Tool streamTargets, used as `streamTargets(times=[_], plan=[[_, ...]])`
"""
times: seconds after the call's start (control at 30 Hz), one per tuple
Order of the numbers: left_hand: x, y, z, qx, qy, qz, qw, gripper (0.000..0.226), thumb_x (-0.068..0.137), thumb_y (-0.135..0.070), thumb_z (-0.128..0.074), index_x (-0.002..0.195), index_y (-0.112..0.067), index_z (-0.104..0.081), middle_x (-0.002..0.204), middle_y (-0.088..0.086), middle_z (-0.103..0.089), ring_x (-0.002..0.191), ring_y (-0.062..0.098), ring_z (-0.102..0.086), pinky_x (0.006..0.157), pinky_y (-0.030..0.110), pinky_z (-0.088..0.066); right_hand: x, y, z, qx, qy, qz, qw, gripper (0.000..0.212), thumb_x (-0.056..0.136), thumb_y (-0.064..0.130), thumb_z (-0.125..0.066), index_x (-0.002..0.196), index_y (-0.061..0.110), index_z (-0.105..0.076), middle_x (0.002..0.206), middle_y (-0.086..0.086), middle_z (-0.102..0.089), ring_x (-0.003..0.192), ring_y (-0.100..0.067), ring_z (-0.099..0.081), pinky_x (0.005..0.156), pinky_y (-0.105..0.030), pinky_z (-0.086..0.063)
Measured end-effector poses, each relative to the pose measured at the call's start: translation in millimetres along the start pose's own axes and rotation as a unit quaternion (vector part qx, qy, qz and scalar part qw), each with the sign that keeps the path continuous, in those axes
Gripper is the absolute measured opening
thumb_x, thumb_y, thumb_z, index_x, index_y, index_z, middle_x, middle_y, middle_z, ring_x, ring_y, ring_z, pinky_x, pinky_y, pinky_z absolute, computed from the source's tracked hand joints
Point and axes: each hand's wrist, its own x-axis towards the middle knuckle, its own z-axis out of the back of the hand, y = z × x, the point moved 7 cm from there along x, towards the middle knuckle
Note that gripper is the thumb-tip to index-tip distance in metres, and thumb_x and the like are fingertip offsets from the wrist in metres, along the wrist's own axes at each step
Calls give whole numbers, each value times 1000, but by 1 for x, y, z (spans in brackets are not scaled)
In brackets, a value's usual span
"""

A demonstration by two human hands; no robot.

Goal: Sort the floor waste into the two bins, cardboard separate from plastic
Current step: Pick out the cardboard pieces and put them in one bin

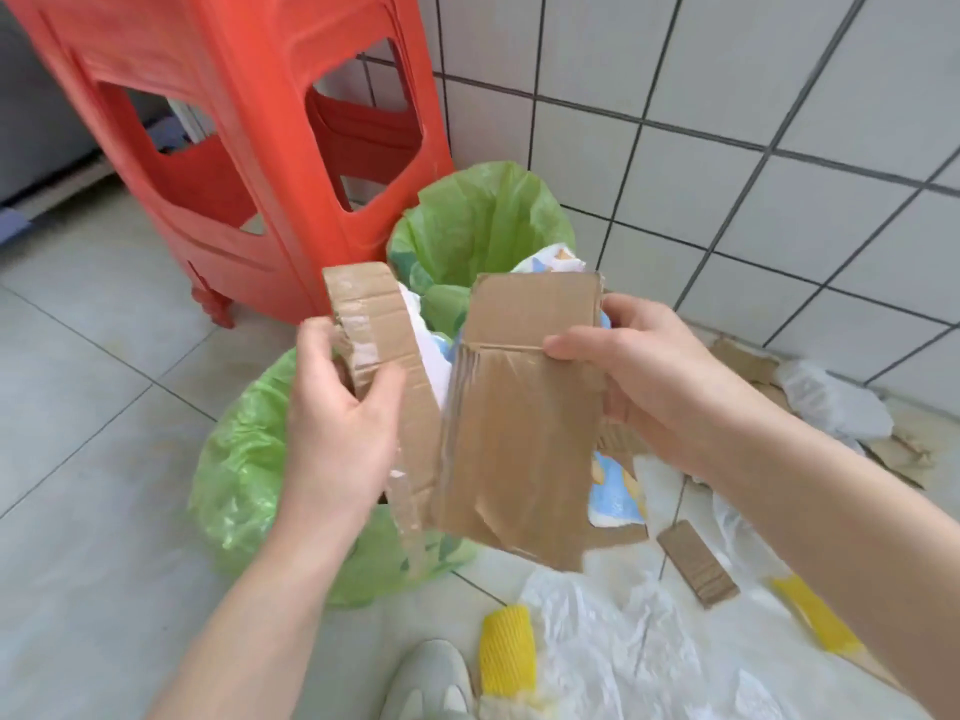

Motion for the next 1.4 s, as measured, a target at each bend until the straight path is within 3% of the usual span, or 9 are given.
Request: streamTargets(times=[0.13, 0.23, 0.33, 0.57, 0.63, 0.73, 0.87, 1.17, 1.4], plan=[[17, -10, 46, 74, -92, -56, 991, 27, 82, -10, -58, 97, -24, -41, 80, -8, -57, 70, 16, -54, 64, 29, -40, 13, 4, -38, 27, 17, 7, 999, 21, 83, 1, -55, 96, 14, -66, 80, -3, -68, 71, -15, -64, 73, -40, -56], [22, -1, 61, 145, -127, -54, 980, 24, 83, -13, -56, 100, -20, -39, 84, -1, -58, 74, 24, -53, 64, 29, -34, 25, 0, -57, -19, -3, 21, 1000, 24, 82, 9, -56, 105, 13, -63, 95, -9, -71, 78, -18, -68, 63, -35, -59], [21, 17, 61, 199, -118, -38, 972, 23, 84, -13, -55, 97, -17, -36, 83, 4, -56, 79, 34, -53, 65, 37, -36, 34, -12, -72, -47, -22, 25, 998, 20, 83, 10, -56, 101, 17, -63, 91, -4, -70, 78, -14, -69, 54, -28, -56], [20, 45, 57, 264, -103, -29, 959, 23, 86, -14, -53, 94, -19, -33, 80, 8, -56, 72, 32, -47, 60, 36, -31, 55, -47, -111, -28, -58, 16, 998, 25, 77, 23, -55, 102, 20, -58, 102, -3, -66, 88, -21, -68, 69, -41, -61], [21, 50, 56, 284, -99, -25, 954, 20, 87, -16, -55, 95, -17, -37, 83, 5, -57, 71, 27, -44, 60, 35, -30, 56, -54, -120, -81, -64, 29, 994, 23, 78, 29, -56, 99, 19, -56, 97, -1, -66, 86, -21, -65, 70, -40, -58], [23, 65, 46, 327, -22, -7, 945, 23, 86, -26, -60, 96, -21, -40, 90, -1, -61, 75, 26, -53, 61, 37, -41, 57, -66, -127, -204, -28, 8, 978, 29, 86, 32, -59, 106, 14, -49, 100, -4, -62, 81, -17, -59, 56, -27, -46], [17, 73, 38, 312, 39, 21, 949, 34, 82, -34, -65, 108, -30, -43, 101, -10, -61, 87, 20, -62, 75, 42, -52, 54, -66, -103, -226, -13, -27, 974, 48, 83, 27, -61, 126, 13, -45, 112, -8, -60, 98, -25, -64, 86, -41, -55], [-11, 30, -5, 240, 32, -55, 969, 16, 87, -20, -57, 99, -25, -67, 91, -11, -68, 83, 15, -64, 73, 32, -51, 25, -56, -18, -191, -36, -20, 981, 21, 86, 12, -53, 105, 14, -63, 97, -7, -71, 88, -17, -70, 81, -38, -59], [-59, 23, -90, 195, 134, -95, 967, 14, 85, -16, -61, 95, -21, -68, 83, -9, -70, 74, 15, -64, 71, 34, -53, 3, -106, 72, -199, -99, -78, 972, 19, 86, 7, -53, 101, 10, -64, 96, -13, -72, 92, -27, -69, 84, -41, -58]])
